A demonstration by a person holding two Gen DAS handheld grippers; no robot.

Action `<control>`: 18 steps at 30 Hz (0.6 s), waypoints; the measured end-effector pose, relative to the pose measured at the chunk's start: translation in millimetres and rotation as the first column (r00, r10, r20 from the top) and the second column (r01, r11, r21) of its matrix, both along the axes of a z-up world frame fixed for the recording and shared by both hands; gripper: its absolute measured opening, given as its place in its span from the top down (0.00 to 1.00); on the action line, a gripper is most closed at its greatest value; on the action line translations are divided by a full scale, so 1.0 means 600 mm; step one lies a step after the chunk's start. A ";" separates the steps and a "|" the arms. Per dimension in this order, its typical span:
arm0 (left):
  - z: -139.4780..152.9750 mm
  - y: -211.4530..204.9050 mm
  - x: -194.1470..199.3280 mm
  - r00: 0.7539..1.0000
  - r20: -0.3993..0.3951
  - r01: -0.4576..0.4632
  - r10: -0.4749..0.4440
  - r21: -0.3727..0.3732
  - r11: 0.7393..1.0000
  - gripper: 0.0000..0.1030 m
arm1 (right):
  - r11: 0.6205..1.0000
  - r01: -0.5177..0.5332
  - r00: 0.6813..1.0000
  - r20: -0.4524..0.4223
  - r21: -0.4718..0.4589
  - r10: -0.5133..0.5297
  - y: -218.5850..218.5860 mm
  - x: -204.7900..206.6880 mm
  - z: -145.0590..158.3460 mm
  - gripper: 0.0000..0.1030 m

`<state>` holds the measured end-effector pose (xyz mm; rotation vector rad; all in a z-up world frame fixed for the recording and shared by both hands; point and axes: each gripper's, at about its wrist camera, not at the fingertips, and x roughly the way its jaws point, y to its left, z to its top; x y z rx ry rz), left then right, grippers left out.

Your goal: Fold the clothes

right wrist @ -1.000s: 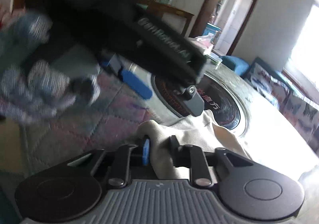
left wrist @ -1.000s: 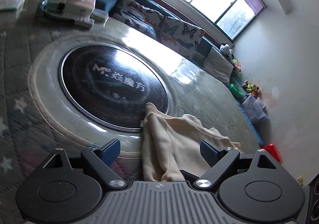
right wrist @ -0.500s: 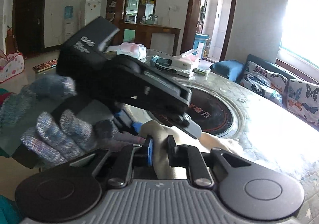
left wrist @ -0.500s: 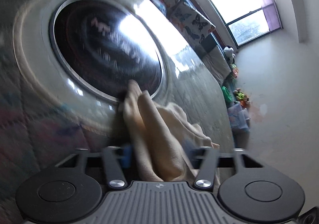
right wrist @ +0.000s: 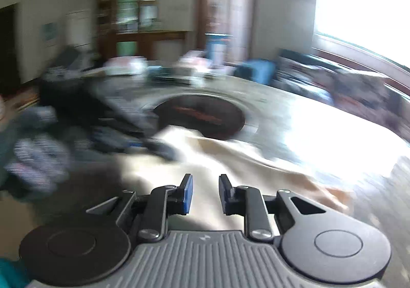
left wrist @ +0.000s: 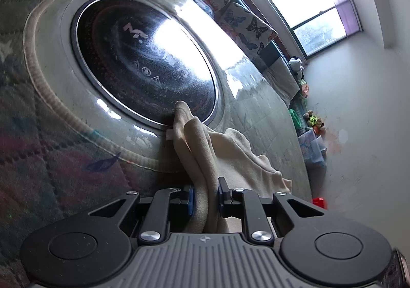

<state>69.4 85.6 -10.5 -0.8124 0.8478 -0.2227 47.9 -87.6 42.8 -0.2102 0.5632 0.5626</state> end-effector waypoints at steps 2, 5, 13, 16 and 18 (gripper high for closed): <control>0.003 -0.006 -0.001 1.000 0.008 0.006 -0.007 0.026 1.000 0.82 | 0.996 0.085 0.996 -0.009 0.004 -0.085 -0.033 0.020 -0.006 0.79; 0.004 -0.011 -0.005 1.000 0.017 0.012 -0.013 0.052 0.999 0.82 | 0.969 0.248 0.968 -0.047 0.022 -0.247 -0.098 0.063 -0.020 0.79; 0.017 -0.026 -0.001 0.999 0.036 0.020 -0.025 0.112 0.994 0.82 | 0.915 0.375 0.919 -0.186 0.147 -0.347 -0.180 0.122 -0.068 0.64; 0.028 -0.036 0.002 0.998 0.056 0.029 -0.037 0.150 0.988 0.83 | 0.916 0.370 0.923 -0.175 0.154 -0.343 -0.185 0.115 -0.072 0.71; 0.038 -0.042 -0.001 0.996 0.075 0.037 -0.051 0.178 0.983 0.83 | 0.920 0.358 0.928 -0.171 0.162 -0.331 -0.179 0.111 -0.069 0.88</control>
